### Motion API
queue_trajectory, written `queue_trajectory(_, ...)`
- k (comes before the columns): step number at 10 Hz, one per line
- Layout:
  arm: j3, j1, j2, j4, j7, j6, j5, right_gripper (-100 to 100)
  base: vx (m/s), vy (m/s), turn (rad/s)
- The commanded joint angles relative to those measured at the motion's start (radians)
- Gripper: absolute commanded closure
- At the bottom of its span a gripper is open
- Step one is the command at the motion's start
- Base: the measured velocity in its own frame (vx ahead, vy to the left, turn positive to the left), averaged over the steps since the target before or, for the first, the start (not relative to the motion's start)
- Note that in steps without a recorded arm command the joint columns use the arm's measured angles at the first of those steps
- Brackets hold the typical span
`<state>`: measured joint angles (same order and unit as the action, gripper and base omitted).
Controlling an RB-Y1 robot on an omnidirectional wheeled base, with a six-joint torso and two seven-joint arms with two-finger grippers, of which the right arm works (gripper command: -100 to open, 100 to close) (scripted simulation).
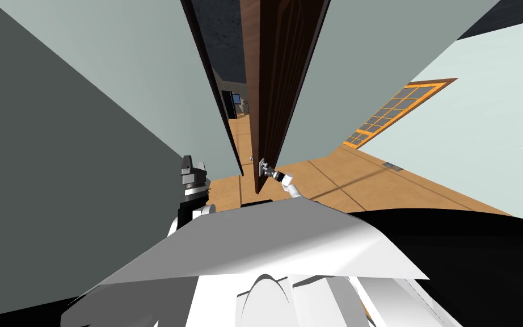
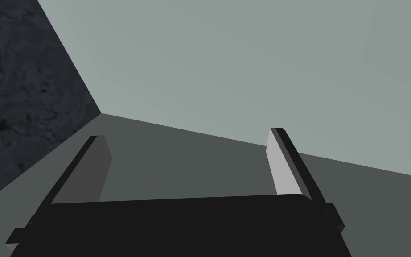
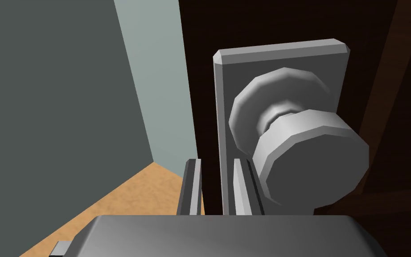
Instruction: Pull the door open
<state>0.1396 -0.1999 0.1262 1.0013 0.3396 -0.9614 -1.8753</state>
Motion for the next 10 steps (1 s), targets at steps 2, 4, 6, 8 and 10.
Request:
queue_trajectory(2, 0.0, 0.007, 0.023, 0.016, 0.025, -0.035, -0.028, -100, -0.106, -0.18, 0.003)
queue_trajectory(4, -0.008, 0.017, 0.036, 0.029, 0.041, -0.066, -0.047, -100, -0.099, -0.201, -0.003)
queue_trajectory(6, -0.011, 0.02, 0.041, 0.034, 0.048, -0.078, -0.054, -100, -0.051, -0.152, -0.006)
queue_trajectory(8, -0.023, 0.021, 0.05, 0.015, 0.019, -0.085, -0.043, -100, -0.009, -0.036, 0.012)
queue_trajectory(10, -0.021, 0.001, 0.061, 0.019, -0.011, -0.078, -0.041, -100, 0.041, -0.053, 0.021)
